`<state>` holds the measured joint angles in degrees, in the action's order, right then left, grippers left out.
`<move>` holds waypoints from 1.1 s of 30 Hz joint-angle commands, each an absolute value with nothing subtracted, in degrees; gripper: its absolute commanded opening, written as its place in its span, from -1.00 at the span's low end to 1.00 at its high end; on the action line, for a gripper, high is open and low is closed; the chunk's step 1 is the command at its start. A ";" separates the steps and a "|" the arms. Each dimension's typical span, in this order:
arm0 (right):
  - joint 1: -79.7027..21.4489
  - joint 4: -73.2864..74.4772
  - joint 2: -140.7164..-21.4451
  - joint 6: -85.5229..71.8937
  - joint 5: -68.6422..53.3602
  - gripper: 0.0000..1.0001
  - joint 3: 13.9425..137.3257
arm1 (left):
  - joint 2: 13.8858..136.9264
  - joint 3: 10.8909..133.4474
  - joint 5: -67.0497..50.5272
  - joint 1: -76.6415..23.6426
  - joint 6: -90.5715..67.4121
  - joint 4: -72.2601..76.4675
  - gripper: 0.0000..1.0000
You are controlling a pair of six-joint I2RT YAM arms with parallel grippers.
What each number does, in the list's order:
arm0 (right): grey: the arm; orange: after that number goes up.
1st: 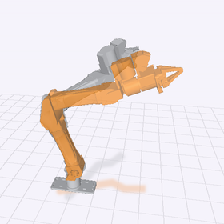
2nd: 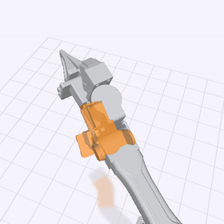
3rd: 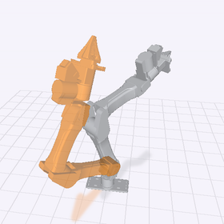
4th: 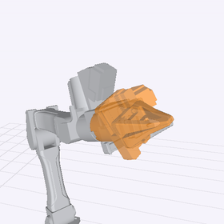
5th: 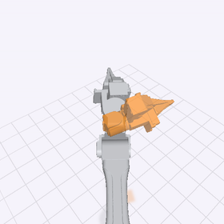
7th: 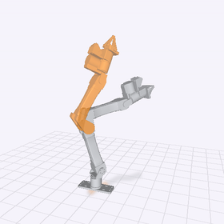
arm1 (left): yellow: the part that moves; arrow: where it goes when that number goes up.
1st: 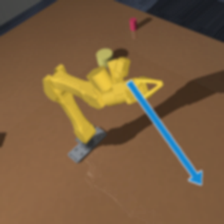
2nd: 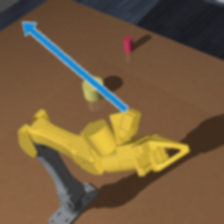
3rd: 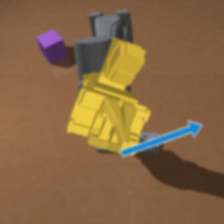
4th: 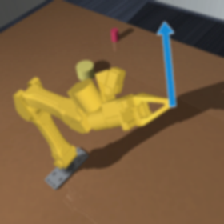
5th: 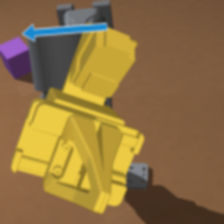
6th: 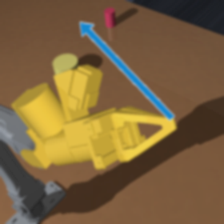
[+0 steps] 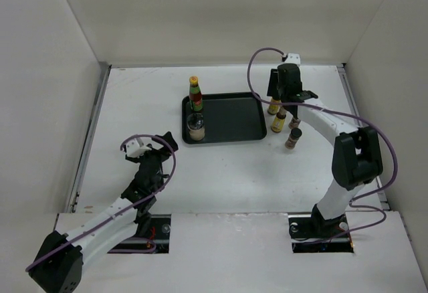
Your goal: Organize the condiment bottles
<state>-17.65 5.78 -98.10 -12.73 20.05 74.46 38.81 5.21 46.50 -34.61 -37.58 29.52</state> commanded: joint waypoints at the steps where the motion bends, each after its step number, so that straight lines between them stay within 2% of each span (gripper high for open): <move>1: -17.18 3.78 -99.93 -11.43 19.60 0.14 77.95 | 39.72 4.92 45.53 -33.88 -38.14 33.05 1.00; 5: -17.09 4.39 -101.16 -11.25 20.30 0.01 78.92 | 40.16 4.92 45.26 -33.79 -38.14 33.57 1.00; 8: -17.35 4.05 -101.43 -10.90 21.53 -0.31 79.37 | 41.57 4.83 45.00 -33.44 -38.14 34.37 1.00; 11: -17.71 1.94 -99.85 -9.59 23.63 -0.40 79.10 | 41.66 4.92 44.39 -33.44 -38.14 34.54 1.00; 21: -27.36 -7.73 -92.98 -5.36 25.85 -0.44 80.42 | 43.85 5.01 44.12 -32.92 -38.14 36.12 1.00; 25: -32.55 -9.40 -97.89 -7.64 22.68 -0.44 83.83 | 42.54 4.66 44.12 -32.56 -38.23 35.95 1.00; 33: -39.59 -8.97 -112.93 -7.30 21.88 -0.44 98.69 | 41.04 4.31 43.15 -31.60 -38.23 35.33 1.00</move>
<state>-38.65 -4.64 -110.67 -7.40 22.26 93.84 42.35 4.99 43.90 -32.08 -37.80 32.84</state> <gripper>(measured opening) 0.406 0.997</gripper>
